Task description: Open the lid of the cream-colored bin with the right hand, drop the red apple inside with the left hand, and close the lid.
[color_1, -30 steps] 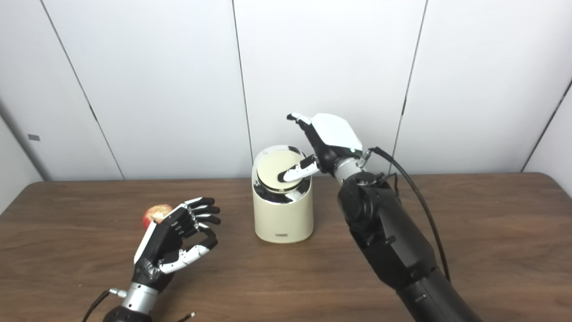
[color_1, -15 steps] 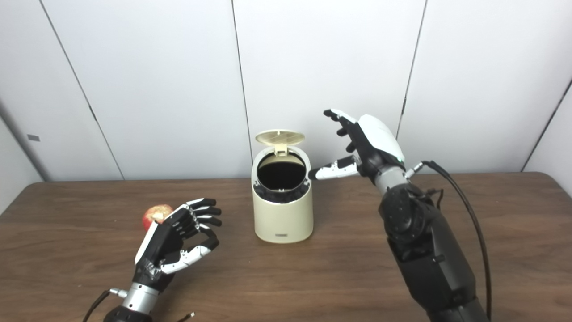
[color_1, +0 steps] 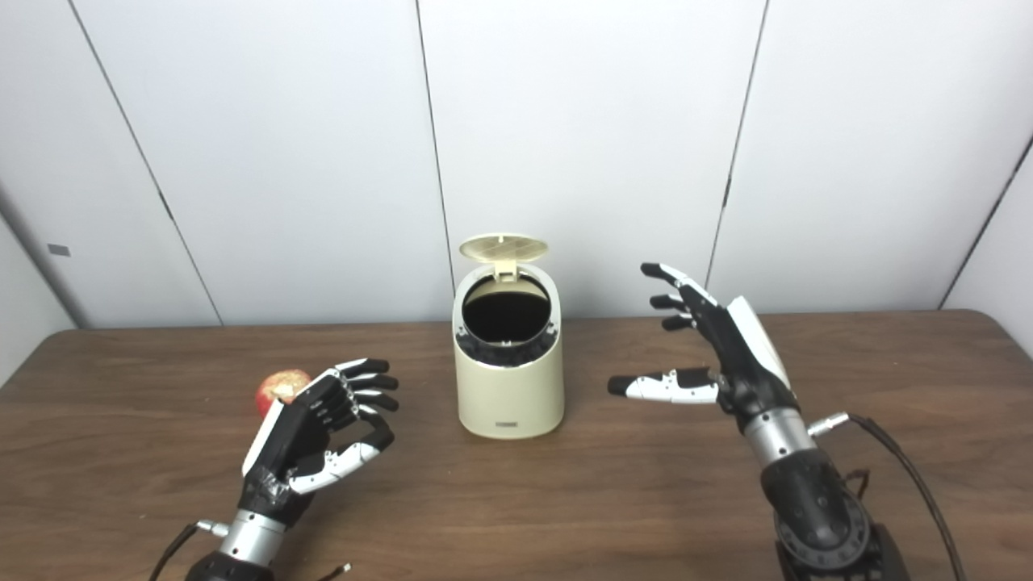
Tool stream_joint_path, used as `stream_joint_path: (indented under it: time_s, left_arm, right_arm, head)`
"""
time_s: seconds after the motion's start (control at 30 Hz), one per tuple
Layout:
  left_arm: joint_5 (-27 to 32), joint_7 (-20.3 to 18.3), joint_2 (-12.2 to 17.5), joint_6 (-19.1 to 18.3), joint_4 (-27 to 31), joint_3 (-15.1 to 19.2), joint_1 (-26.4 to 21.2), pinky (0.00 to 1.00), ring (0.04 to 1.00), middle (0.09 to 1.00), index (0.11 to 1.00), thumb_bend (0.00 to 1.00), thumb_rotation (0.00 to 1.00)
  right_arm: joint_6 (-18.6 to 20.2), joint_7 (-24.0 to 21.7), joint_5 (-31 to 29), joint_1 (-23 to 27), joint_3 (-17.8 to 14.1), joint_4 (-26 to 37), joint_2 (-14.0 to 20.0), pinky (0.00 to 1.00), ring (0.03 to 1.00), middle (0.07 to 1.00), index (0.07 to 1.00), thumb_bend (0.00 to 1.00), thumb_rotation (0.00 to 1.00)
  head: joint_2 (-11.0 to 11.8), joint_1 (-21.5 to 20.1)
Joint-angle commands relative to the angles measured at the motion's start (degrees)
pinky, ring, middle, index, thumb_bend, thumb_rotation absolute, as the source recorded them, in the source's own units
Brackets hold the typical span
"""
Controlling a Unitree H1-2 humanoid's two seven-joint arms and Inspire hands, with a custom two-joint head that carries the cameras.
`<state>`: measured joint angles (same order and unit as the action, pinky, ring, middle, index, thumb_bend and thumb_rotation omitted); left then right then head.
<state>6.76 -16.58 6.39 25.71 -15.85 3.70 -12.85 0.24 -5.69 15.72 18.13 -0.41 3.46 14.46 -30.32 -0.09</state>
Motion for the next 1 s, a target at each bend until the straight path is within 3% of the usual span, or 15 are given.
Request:
stream_joint_path:
  time_s: [0.0,0.23,0.4,0.57,0.7,0.8,0.97]
  left_arm:
    - [0.3,-0.1,-0.7,1.2,-2.9,-0.3,1.6,0.48,0.618,0.696,0.754,0.65,0.14]
    - [1.3,-0.7,-0.6,1.2,-2.9,0.0,1.6,0.50,0.645,0.710,0.760,0.65,0.15]
    - [-1.5,1.8,-1.0,1.2,-0.7,1.0,1.8,0.48,0.624,0.698,0.743,0.66,0.11]
    - [-11.0,11.2,-0.5,1.2,8.0,2.4,3.2,0.51,0.608,0.670,0.707,0.66,0.01]
    - [-22.6,22.1,0.5,1.2,13.2,4.5,4.6,0.54,0.669,0.718,0.733,0.70,0.10]
    - [-28.8,27.5,0.7,0.5,14.2,7.1,4.8,0.58,0.730,0.771,0.773,0.75,0.18]
    - [-31.9,32.5,1.3,-2.4,13.2,9.3,4.2,0.67,0.830,0.884,0.874,0.79,0.26]
  right_arm:
    - [-5.4,1.6,-2.7,1.4,-0.7,-0.4,-0.5,0.71,0.810,0.882,0.862,0.87,0.23]
    - [-7.7,3.1,-3.3,-2.7,-0.8,-2.4,-1.4,0.72,0.804,0.894,0.878,0.86,0.23]
    - [-12.3,3.6,-4.3,-3.7,-0.9,-5.7,-0.9,0.70,0.801,0.895,0.884,0.83,0.21]
    - [-14.0,2.8,-6.4,-4.6,-1.7,-7.6,0.3,0.72,0.826,0.916,0.892,0.81,0.11]
    - [-15.7,1.9,-8.6,-4.9,-2.2,-9.7,1.2,0.77,0.849,0.930,0.898,0.80,0.06]
    - [-13.0,1.8,-9.1,-5.4,-2.4,-8.1,1.0,0.78,0.851,0.933,0.894,0.79,0.05]
    - [-7.1,1.5,-8.1,-6.0,-2.1,-3.4,0.5,0.72,0.827,0.923,0.884,0.78,0.05]
  head:
    - [0.0,0.0]
    - [0.1,0.3]
    - [0.7,5.1]
    - [1.9,12.3]
    - [2.9,15.5]
    - [3.5,17.3]
    - [4.0,18.8]
